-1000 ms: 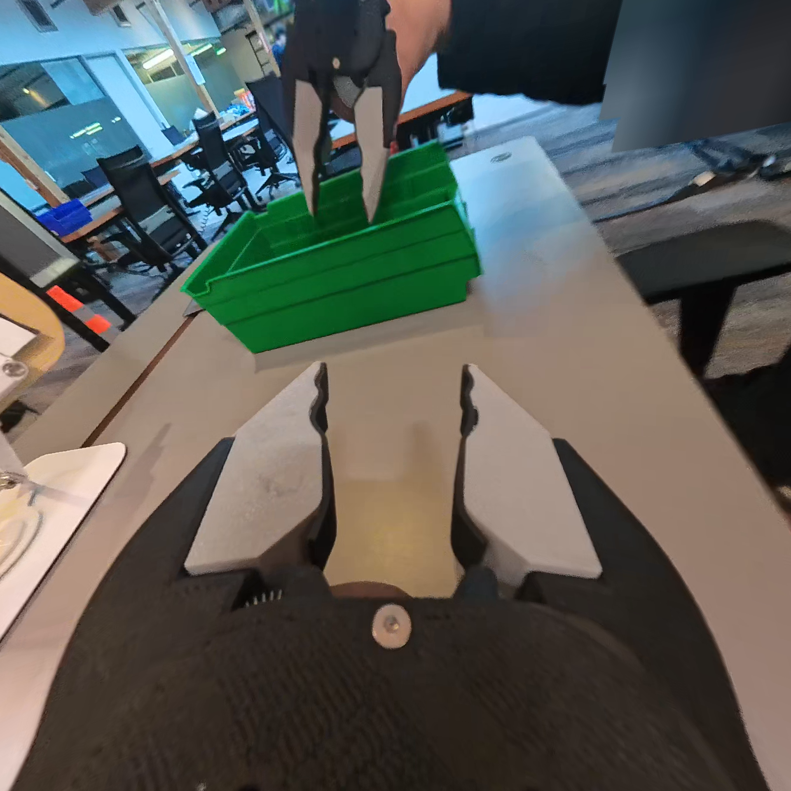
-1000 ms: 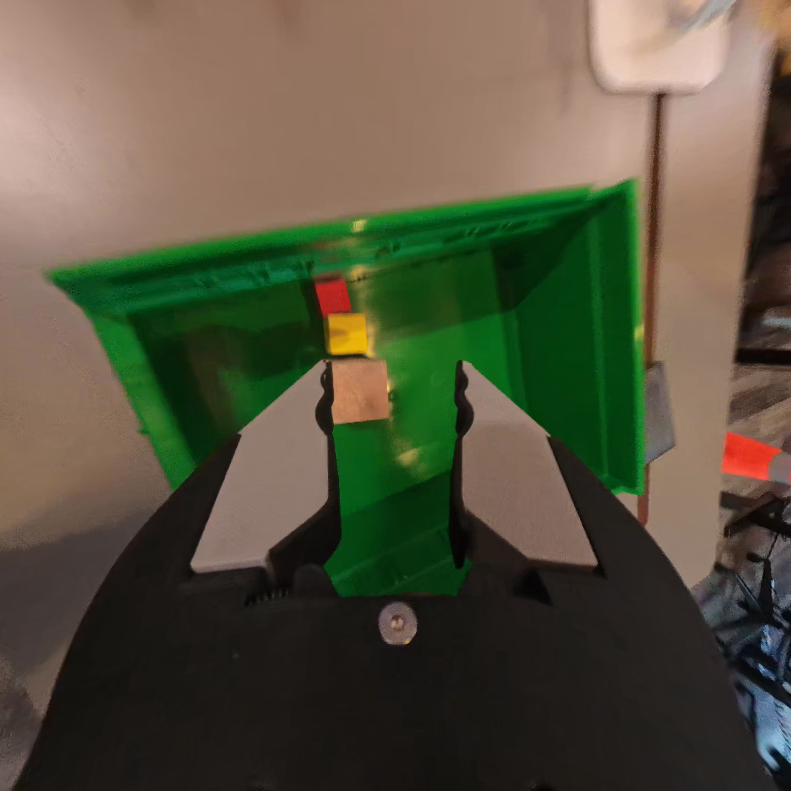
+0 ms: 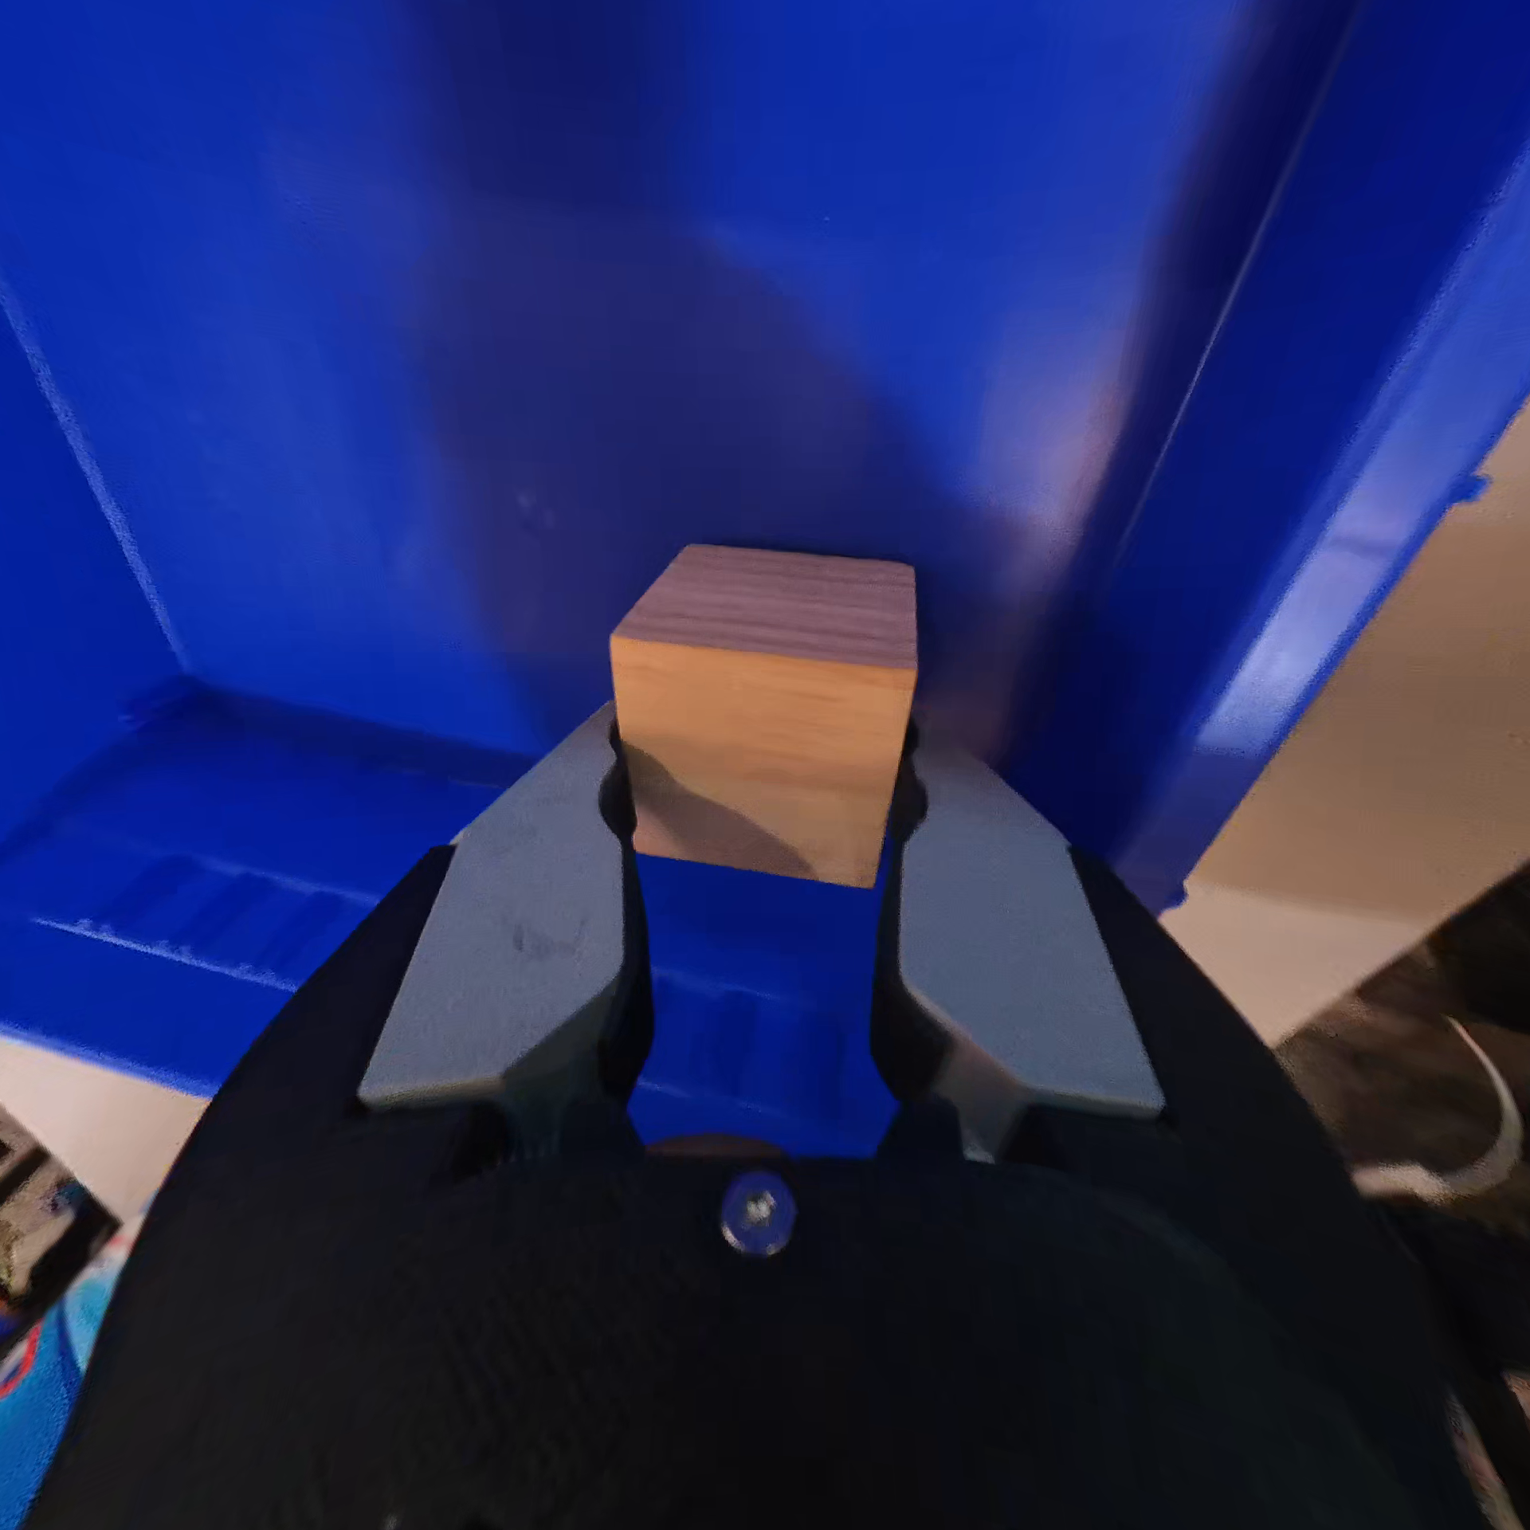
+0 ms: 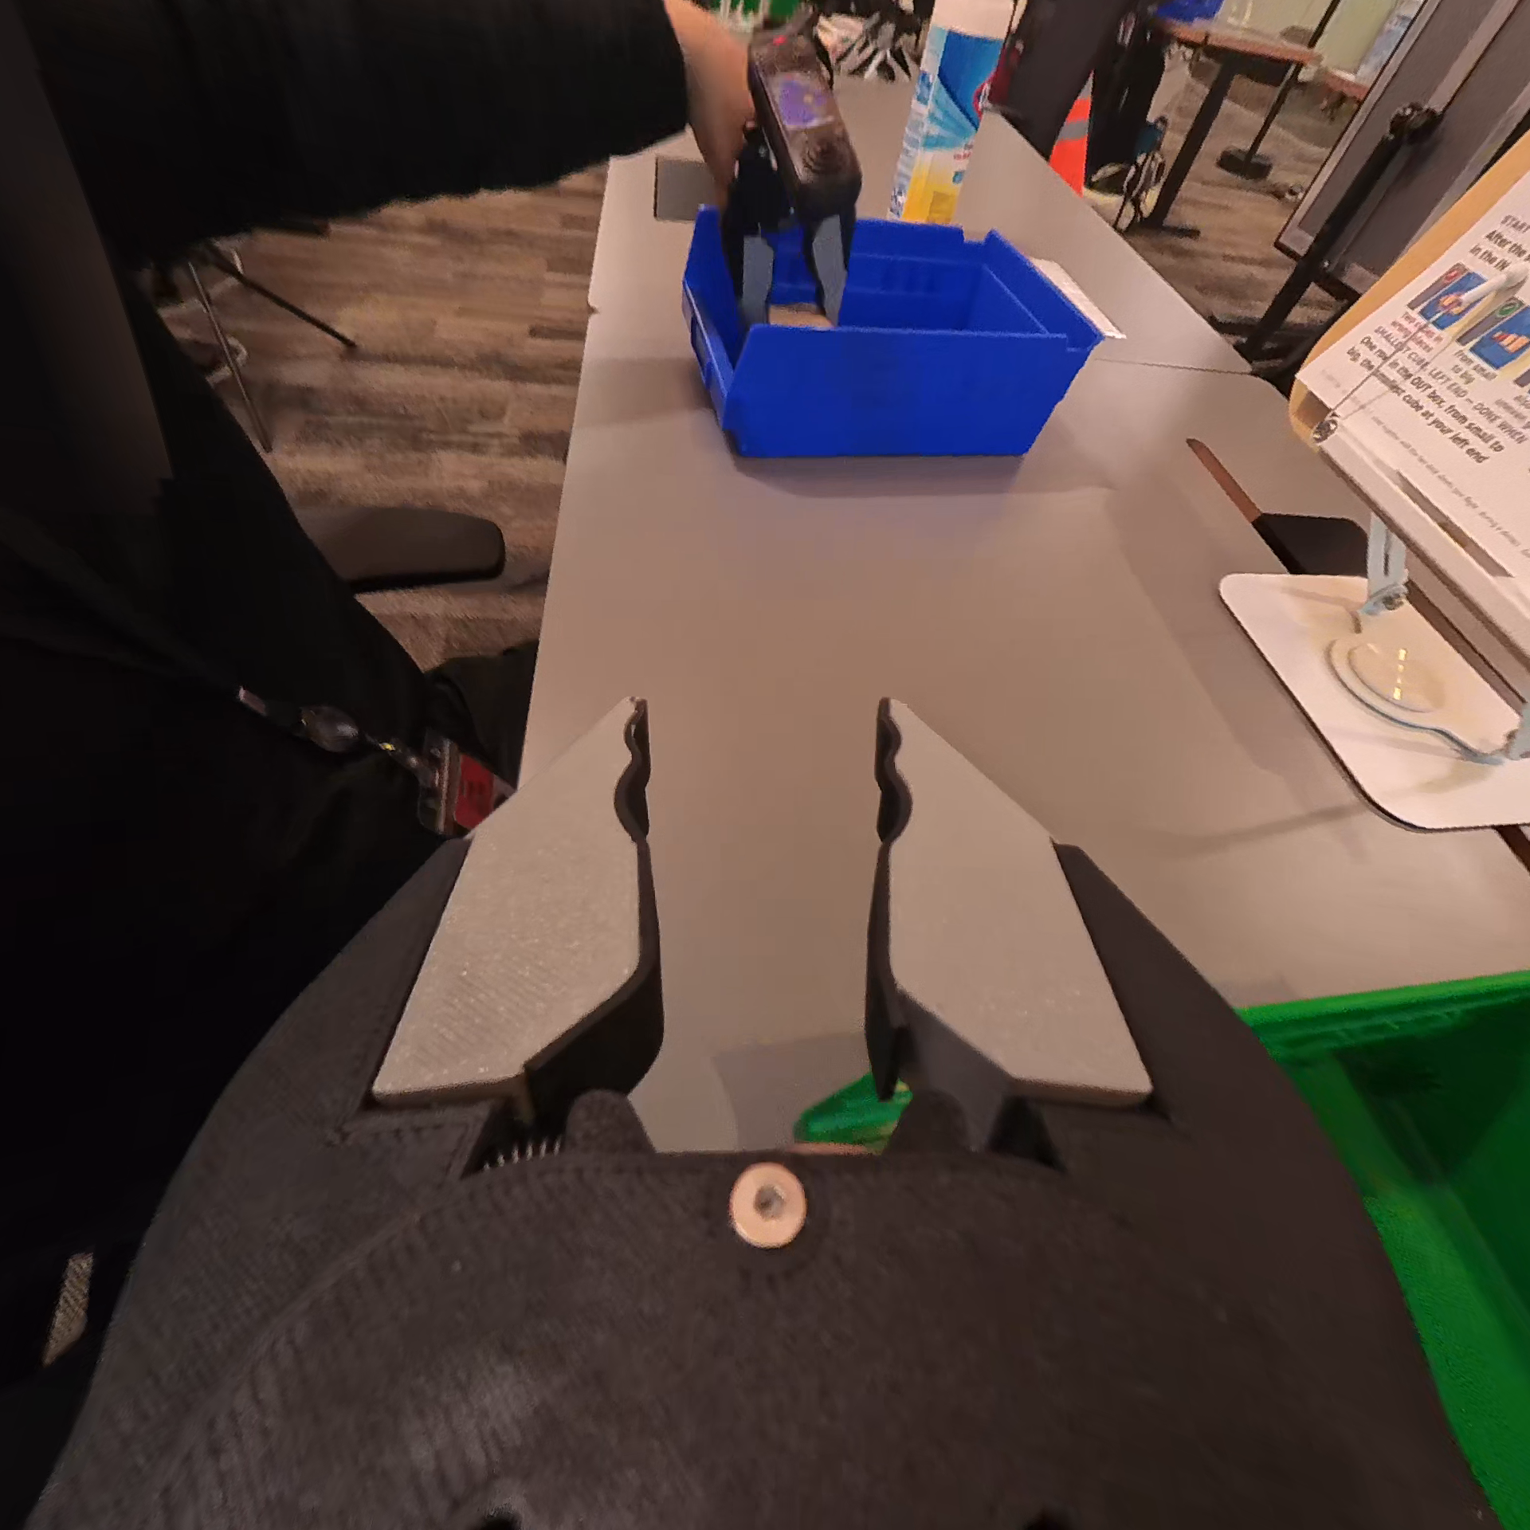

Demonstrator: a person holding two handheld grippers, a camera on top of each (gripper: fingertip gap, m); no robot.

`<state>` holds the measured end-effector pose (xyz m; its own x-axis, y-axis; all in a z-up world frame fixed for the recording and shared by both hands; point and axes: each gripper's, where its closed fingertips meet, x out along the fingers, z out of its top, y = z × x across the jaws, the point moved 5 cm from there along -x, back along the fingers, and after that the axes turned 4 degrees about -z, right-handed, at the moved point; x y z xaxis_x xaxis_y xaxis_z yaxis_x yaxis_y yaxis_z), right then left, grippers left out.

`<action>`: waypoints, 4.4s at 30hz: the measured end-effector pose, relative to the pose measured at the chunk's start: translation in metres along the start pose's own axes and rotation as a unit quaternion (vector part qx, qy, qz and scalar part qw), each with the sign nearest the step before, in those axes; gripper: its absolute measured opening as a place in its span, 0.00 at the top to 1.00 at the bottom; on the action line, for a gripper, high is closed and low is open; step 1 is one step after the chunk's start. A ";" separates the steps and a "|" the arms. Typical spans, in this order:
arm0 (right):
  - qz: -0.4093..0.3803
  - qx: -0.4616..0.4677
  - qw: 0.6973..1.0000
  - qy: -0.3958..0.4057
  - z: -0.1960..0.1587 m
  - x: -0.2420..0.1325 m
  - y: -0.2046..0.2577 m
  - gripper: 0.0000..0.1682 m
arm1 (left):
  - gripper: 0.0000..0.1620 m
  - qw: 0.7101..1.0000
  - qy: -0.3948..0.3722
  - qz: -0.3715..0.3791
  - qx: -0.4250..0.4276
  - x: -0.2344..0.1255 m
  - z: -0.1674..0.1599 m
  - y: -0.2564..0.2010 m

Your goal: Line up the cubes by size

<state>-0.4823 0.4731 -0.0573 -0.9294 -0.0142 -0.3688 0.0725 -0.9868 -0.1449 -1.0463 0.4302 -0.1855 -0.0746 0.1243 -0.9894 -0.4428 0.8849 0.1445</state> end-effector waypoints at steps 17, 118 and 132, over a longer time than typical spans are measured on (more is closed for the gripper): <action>0.175 0.336 0.903 -0.204 0.089 0.112 -0.017 0.52 | 0.63 0.667 -0.686 0.224 0.184 -0.204 0.242 -0.106; -0.375 0.057 0.919 -0.107 0.016 0.103 -0.035 0.37 | 0.35 0.750 -0.575 0.226 -0.237 -0.093 0.277 -0.098; -0.467 0.143 0.868 0.087 -0.089 -0.001 0.001 0.42 | 0.49 0.721 -0.435 0.359 -0.401 -0.068 0.101 -0.129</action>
<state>-0.4490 0.4862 -0.1392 -0.4645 0.8137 -0.3494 -0.7995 -0.5550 -0.2297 -0.8942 0.3532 -0.1377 -0.1071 0.9654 -0.2378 -0.9703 -0.0493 0.2368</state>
